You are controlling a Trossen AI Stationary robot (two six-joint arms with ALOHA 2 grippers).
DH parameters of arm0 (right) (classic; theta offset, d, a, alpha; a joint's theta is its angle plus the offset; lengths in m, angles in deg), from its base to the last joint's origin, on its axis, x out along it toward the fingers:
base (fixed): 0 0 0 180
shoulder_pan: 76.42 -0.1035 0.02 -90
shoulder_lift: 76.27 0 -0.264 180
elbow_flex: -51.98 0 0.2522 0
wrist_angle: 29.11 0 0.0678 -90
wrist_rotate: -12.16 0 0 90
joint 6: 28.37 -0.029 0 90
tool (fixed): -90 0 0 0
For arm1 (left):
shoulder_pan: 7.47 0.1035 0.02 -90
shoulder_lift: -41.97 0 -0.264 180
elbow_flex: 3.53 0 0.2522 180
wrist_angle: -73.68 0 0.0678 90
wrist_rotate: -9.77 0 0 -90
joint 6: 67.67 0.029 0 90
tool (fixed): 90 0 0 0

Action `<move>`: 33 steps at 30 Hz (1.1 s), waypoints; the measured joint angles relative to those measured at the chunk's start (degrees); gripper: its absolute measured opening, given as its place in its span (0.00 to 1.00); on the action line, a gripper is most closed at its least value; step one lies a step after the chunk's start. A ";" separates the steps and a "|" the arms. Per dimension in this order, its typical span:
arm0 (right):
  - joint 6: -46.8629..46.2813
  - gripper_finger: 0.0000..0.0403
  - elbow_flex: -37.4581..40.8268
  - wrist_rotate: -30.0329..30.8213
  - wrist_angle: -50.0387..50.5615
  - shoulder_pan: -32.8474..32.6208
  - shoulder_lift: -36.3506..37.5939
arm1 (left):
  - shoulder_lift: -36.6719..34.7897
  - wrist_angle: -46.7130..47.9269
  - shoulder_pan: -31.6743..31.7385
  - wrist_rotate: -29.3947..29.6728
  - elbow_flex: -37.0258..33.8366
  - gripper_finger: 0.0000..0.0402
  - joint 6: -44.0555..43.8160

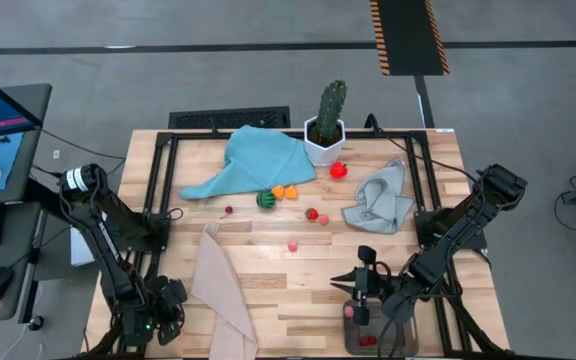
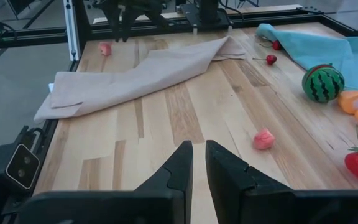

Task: Pick and placing Produce into tupperware
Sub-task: Put the peach into the black bin

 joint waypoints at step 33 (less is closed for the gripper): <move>-0.44 0.17 0.04 0.00 0.21 0.00 0.00 | -0.02 -1.11 -5.83 1.09 -0.11 0.66 0.87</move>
